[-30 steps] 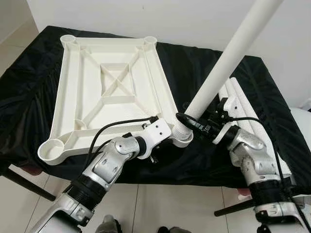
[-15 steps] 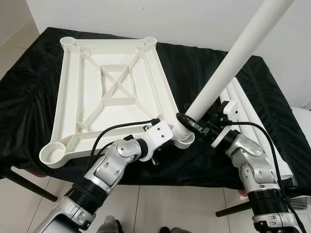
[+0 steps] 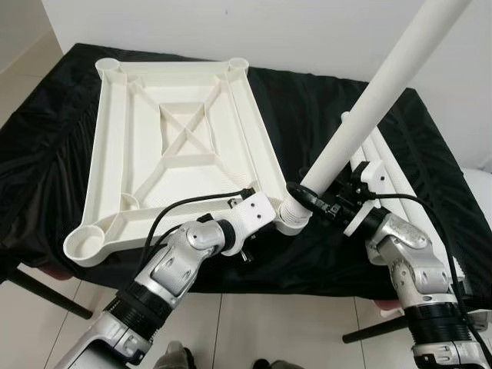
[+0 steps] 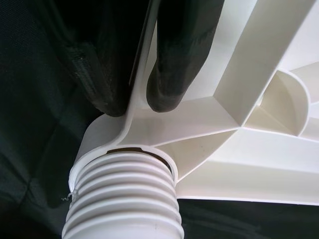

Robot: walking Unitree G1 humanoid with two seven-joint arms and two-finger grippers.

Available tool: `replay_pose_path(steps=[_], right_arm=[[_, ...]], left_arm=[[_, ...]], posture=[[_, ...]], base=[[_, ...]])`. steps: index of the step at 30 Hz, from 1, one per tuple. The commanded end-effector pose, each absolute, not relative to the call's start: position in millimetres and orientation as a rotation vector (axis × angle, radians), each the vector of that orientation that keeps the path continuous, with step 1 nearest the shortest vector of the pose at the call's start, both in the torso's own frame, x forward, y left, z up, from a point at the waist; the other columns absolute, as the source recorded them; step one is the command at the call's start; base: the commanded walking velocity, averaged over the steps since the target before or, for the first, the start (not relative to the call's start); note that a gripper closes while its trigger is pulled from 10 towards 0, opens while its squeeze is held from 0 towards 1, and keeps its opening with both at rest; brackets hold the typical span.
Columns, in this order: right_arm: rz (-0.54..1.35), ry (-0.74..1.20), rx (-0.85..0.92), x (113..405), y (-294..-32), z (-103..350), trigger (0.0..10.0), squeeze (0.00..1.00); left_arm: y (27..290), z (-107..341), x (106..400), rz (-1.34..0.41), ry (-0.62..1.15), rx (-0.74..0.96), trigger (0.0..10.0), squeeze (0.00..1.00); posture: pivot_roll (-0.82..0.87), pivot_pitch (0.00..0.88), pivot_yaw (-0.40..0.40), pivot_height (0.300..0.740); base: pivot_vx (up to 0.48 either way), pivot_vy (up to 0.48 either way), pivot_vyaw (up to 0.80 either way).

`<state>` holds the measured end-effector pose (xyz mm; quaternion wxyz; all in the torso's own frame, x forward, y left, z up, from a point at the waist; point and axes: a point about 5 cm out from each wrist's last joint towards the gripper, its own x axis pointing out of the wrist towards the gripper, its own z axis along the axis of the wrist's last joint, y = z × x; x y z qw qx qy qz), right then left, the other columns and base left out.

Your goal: Building children table

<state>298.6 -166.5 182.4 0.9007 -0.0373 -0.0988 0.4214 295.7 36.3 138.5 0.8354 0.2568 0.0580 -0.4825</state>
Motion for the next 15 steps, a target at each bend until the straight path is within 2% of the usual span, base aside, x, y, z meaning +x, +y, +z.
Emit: replay_pose_path(steps=[1, 15], right_arm=[[0.830, -0.118, -0.091, 300, -177, 169, 10.0, 0.00], [0.821, -0.057, -0.084, 298, -169, 156, 10.0, 0.00]], left_arm=[[37, 122, 292, -1.037, 0.196, 0.586, 10.0, 0.00], [37, 125, 291, -1.036, 0.179, 0.602, 10.0, 0.00]], posture=[[-0.06, 0.137, -0.043, 0.740], [-0.06, 0.141, -0.040, 0.740]], base=[[0.000, 0.000, 0.00], [0.000, 0.000, 0.00]])
